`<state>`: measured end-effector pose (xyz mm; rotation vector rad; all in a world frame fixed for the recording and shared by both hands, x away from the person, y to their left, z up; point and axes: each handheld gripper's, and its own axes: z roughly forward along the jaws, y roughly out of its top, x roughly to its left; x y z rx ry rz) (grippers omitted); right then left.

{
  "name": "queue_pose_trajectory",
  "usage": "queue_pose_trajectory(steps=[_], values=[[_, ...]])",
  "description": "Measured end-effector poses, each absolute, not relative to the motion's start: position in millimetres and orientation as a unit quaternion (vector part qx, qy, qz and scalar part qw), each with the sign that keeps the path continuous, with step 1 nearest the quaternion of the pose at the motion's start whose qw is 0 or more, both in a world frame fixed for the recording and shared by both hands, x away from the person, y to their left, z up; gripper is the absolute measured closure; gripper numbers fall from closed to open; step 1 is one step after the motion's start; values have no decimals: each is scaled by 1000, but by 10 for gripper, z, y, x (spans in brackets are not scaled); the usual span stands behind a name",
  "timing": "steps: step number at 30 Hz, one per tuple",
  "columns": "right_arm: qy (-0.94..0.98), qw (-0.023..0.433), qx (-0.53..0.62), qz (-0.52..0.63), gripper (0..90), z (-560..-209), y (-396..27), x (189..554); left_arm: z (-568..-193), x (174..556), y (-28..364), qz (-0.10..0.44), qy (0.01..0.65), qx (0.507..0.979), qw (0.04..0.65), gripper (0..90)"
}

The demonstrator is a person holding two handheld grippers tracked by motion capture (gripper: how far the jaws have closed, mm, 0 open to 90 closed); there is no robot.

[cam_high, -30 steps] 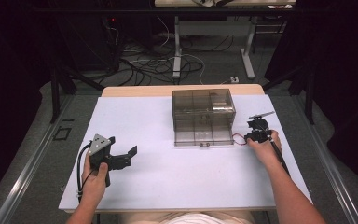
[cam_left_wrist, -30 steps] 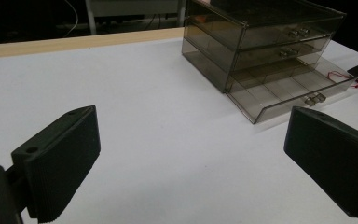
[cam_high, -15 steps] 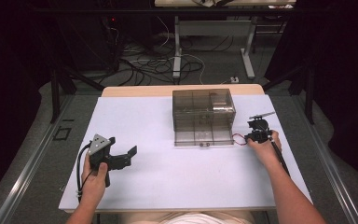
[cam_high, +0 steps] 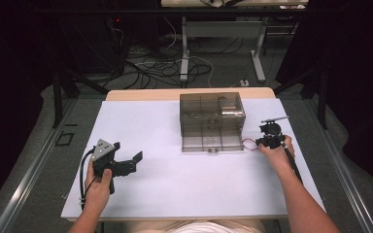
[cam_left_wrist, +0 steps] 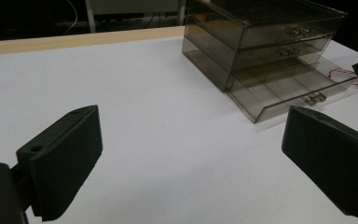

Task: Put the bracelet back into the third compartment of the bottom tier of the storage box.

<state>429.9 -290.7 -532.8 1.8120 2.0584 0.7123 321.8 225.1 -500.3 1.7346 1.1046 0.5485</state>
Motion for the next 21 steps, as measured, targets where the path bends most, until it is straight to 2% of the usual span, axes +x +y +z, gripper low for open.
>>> queue_pose_trajectory(steps=[21], values=[[703, 177, 615, 309, 900, -5020, -2896, 4134, -4981, 3204, 2254, 225, 461, 711, 481, 89]])
